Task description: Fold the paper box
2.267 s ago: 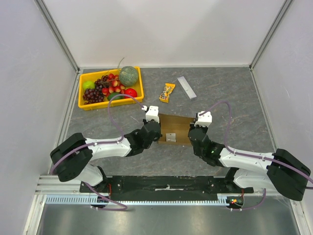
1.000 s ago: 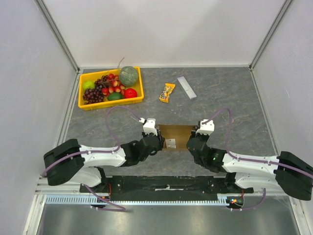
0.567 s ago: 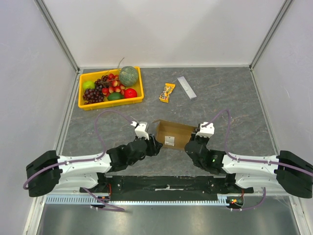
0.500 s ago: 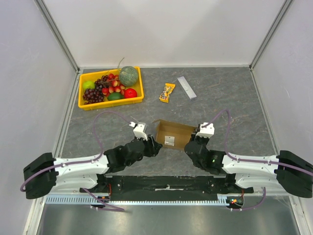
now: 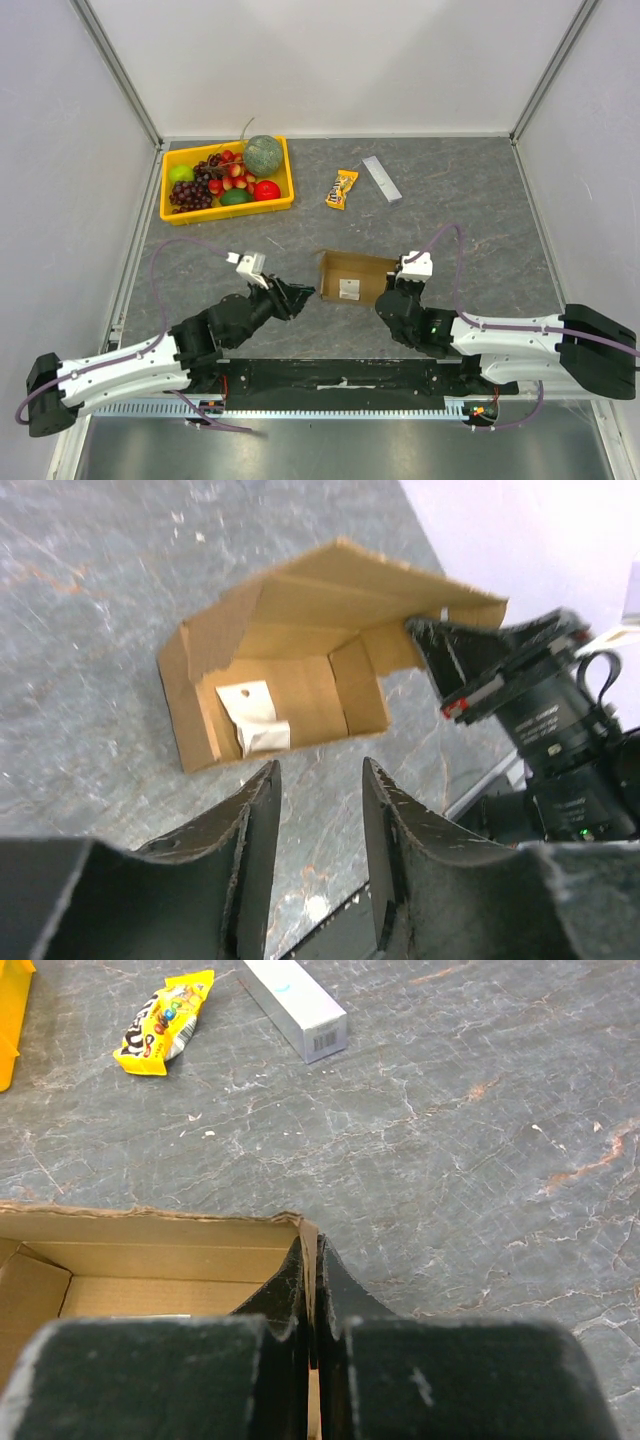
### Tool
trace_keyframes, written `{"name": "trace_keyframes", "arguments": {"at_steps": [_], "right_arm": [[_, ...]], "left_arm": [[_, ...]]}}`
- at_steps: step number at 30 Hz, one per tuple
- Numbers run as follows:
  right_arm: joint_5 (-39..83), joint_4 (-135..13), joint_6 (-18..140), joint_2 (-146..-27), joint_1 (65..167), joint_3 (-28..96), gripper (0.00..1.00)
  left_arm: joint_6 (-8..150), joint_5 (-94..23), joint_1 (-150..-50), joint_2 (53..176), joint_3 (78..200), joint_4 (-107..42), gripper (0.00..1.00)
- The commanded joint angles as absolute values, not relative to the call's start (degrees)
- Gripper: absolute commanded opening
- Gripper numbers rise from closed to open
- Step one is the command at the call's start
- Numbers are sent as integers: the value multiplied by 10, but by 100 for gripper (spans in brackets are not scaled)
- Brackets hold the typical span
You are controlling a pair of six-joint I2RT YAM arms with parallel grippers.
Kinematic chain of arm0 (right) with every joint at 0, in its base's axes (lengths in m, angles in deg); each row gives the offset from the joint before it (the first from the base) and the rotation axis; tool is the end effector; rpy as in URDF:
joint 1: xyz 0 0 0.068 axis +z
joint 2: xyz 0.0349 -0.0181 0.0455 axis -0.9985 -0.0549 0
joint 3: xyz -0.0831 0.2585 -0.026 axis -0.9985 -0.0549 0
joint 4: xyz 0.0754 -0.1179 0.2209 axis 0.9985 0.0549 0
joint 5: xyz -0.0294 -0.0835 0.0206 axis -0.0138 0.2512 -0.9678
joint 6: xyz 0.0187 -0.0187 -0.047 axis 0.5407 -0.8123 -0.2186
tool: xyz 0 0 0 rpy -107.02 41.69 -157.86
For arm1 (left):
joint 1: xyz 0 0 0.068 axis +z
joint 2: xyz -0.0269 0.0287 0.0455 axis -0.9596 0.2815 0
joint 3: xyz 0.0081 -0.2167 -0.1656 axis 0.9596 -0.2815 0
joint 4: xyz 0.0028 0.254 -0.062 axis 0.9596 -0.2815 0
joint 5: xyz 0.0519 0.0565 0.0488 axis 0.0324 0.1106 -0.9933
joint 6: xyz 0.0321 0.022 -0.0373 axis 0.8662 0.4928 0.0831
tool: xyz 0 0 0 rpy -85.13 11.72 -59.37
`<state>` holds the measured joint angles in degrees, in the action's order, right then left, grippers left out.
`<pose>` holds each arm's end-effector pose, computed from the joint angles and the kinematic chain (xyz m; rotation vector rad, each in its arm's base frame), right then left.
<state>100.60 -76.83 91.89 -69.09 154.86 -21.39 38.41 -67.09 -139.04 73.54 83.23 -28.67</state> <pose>0.1051 0.1703 0.1854 0.2353 1.7106 0.0720 0.0788 -0.1383 0.2210 0.0355 1.8855 -1.0046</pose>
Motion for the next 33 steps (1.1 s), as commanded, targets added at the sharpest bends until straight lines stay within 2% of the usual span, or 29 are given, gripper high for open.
{"name": "trace_keyframes", "arguments": {"at_steps": [1, 5, 8, 13, 17, 25, 33], "right_arm": [[1037, -869, 866, -697, 1553, -211, 0], [1023, -911, 835, -702, 1553, -220, 0], [1016, -922, 826, -703, 1554, -225, 0], [1012, -921, 817, -695, 1555, -233, 0], [1013, -929, 815, -699, 1554, -239, 0], [1008, -962, 798, -709, 1554, -250, 0], [986, -991, 770, -728, 1554, -247, 0]], "left_arm": [[419, -765, -1391, 698, 845, -313, 41], [430, -826, -1379, 715, 858, -321, 36], [431, -814, -1334, 745, 861, -307, 32], [426, -685, -1195, 791, 841, -233, 30], [441, -568, -1128, 877, 845, -140, 29], [480, -457, -1125, 1050, 906, -35, 24], [501, -443, -1125, 1068, 912, -21, 23]]}}
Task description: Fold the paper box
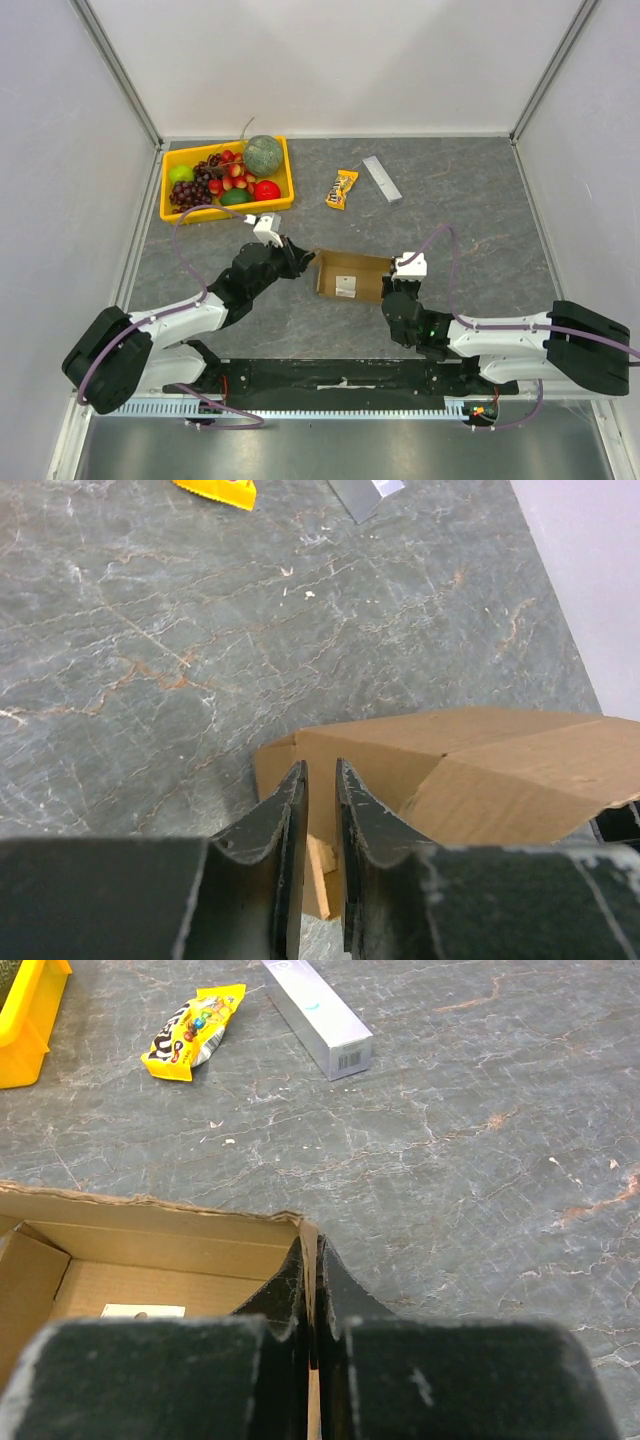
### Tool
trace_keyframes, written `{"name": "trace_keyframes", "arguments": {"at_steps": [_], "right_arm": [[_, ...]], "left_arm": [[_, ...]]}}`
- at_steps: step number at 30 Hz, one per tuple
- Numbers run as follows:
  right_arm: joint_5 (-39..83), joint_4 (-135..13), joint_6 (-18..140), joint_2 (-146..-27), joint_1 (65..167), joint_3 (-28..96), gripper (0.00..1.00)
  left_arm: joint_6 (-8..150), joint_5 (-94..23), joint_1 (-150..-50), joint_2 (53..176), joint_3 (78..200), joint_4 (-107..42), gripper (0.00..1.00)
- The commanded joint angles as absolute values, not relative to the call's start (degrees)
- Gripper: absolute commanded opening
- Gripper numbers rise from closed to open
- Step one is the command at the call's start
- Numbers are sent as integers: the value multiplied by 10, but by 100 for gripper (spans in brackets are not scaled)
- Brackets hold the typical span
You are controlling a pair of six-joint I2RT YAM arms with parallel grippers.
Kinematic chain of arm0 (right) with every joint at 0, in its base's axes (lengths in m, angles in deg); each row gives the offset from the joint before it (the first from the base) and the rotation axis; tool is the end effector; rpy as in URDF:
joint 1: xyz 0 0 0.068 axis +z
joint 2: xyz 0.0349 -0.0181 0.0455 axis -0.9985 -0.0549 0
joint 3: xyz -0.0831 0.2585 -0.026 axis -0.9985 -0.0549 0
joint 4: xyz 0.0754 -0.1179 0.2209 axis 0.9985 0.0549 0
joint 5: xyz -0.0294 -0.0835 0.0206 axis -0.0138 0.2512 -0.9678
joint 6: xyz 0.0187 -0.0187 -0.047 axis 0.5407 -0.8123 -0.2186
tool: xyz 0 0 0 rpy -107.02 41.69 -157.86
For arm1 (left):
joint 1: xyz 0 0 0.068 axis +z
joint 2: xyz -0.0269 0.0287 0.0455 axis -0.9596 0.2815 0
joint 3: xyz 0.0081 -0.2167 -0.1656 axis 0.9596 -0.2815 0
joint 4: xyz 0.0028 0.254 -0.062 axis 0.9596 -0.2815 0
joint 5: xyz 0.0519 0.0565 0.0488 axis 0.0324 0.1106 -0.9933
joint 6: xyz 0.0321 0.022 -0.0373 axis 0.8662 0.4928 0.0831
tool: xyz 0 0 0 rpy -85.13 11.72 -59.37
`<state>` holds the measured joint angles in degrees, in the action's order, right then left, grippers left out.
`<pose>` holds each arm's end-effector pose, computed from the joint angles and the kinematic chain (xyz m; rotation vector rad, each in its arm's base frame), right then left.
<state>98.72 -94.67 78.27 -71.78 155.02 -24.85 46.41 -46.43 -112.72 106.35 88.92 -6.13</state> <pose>0.1059 0.1748 0.1836 0.1469 1.6672 0.0889 0.1862 -0.1490 0.1932 0.0122 1.9586 -0.8528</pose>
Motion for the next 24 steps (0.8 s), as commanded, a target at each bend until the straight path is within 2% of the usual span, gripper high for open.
{"name": "trace_keyframes", "arguments": {"at_steps": [1, 12, 24], "right_arm": [[983, -992, 770, -731, 1554, -247, 0], [982, -999, 769, -745, 1553, -239, 0], [969, -1028, 768, -748, 1555, -264, 0]], "left_arm": [[503, -441, -1125, 1071, 916, -21, 23], [501, -354, -1127, 1080, 911, -39, 17], [494, -370, -1130, 1073, 878, -47, 13]]}}
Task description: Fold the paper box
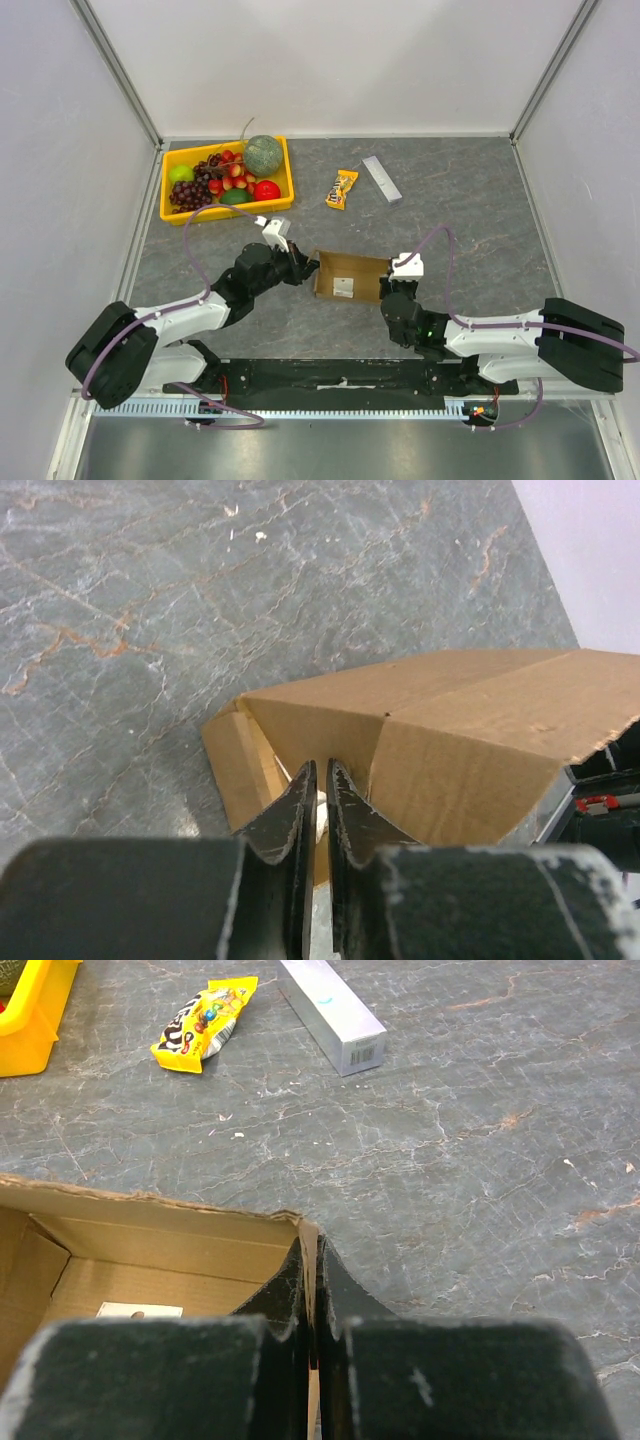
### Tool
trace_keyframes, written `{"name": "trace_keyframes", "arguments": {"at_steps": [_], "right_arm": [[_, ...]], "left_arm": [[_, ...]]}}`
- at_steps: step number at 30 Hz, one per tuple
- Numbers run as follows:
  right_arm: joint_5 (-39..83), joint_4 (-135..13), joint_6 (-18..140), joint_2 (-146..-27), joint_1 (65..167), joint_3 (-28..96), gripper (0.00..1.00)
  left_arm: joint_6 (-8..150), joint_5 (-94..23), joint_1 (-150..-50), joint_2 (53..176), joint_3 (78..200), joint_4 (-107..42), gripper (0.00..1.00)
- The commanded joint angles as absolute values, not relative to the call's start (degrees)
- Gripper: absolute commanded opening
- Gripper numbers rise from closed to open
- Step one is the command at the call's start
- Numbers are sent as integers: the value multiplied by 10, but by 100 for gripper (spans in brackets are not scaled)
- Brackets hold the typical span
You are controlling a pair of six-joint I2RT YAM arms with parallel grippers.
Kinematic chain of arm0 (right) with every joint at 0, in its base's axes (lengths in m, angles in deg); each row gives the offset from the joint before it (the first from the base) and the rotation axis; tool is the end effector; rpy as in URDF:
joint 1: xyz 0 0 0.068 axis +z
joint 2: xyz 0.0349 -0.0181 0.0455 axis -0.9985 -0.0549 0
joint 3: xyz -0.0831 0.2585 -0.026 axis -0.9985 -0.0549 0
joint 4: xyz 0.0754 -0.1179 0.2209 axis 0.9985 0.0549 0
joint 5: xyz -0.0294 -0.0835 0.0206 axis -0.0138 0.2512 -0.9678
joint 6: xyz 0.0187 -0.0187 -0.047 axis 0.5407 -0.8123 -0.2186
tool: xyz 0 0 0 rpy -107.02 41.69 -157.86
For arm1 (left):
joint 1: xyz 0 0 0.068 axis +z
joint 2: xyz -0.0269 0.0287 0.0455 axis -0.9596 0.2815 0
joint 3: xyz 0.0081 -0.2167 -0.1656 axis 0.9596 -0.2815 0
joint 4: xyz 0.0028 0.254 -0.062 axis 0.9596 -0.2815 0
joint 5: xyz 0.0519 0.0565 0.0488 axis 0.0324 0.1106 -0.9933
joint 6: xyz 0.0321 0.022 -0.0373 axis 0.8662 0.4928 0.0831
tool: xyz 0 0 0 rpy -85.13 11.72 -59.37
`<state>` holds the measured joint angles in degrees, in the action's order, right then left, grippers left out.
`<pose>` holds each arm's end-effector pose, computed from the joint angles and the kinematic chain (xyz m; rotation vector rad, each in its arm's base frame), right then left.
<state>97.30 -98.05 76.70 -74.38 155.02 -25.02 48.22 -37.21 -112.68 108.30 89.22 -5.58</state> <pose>0.1073 0.1794 0.1791 0.1137 1.6726 0.0965 0.1855 -0.1556 0.1884 0.1613 2.0004 -0.9652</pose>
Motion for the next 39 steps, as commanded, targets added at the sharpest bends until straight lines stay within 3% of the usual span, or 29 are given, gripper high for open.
{"name": "trace_keyframes", "arguments": {"at_steps": [1, 24, 39], "right_arm": [[969, -1038, 767, -749, 1555, -269, 0], [954, -1009, 760, -761, 1574, -244, 0], [998, -1042, 756, -784, 1607, -270, 0]], "left_arm": [[492, -376, -1131, 1066, 874, -51, 12], [484, -417, -1130, 989, 821, -96, 8], [471, -436, -1130, 810, 800, -229, 5]]}}
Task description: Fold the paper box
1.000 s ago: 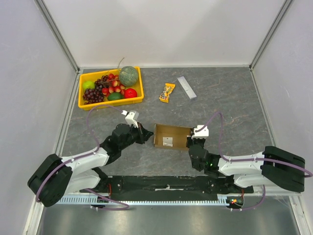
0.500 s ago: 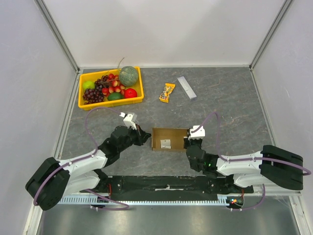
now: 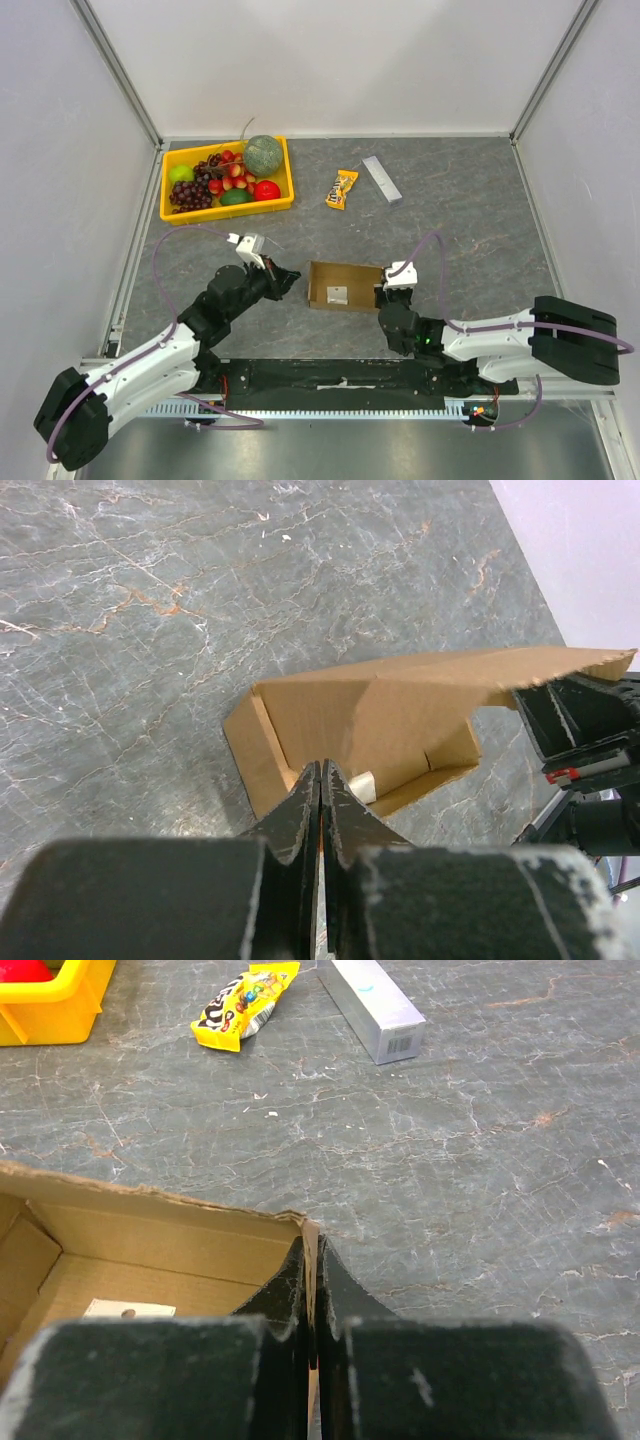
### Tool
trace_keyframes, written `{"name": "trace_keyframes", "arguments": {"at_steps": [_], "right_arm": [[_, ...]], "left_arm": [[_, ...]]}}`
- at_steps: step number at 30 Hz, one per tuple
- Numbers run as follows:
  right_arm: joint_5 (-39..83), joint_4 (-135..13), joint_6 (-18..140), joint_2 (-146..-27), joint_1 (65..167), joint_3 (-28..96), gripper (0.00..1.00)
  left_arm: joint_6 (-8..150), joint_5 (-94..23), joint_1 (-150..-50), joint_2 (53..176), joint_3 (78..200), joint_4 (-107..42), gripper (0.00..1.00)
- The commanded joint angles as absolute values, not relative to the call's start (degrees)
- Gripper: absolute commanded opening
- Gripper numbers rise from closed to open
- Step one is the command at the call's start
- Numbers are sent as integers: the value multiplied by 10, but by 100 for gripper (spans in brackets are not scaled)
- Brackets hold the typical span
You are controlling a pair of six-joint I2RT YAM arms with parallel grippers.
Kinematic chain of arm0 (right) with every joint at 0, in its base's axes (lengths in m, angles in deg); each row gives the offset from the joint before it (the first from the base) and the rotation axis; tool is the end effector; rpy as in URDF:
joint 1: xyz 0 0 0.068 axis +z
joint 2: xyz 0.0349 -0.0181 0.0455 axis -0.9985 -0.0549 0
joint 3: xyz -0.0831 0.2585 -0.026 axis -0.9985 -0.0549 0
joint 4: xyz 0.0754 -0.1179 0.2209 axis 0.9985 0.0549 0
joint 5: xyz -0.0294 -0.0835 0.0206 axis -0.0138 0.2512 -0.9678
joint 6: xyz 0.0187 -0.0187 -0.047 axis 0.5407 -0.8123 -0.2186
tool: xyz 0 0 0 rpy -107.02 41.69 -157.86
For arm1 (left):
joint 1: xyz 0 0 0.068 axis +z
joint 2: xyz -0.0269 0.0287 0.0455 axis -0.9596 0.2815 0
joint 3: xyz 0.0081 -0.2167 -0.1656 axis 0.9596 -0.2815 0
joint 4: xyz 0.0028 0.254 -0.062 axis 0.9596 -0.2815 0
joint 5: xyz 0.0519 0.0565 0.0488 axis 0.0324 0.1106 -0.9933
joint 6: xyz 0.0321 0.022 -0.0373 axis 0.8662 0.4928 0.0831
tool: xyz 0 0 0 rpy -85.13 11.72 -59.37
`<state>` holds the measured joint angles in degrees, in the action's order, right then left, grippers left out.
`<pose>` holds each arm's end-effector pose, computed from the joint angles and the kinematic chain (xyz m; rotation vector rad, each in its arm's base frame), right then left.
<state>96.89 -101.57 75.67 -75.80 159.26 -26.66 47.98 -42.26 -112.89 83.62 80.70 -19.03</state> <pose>0.0931 0.1848 0.1717 0.0371 1.6762 0.1508 0.1382 -0.1141 0.1962 0.0945 1.9396 -0.9134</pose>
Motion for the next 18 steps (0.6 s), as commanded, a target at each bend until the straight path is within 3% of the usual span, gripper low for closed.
{"name": "trace_keyframes", "arguments": {"at_steps": [1, 12, 18], "right_arm": [[1008, -1045, 758, -793, 1611, -269, 0], [1064, -1035, 778, -836, 1660, -260, 0], [1077, -995, 802, -826, 1675, -253, 21]], "left_arm": [[469, -436, -1130, 802, 798, -233, 5], [457, -436, -1130, 780, 779, -246, 3], [457, -436, -1130, 781, 779, -246, 3]]}}
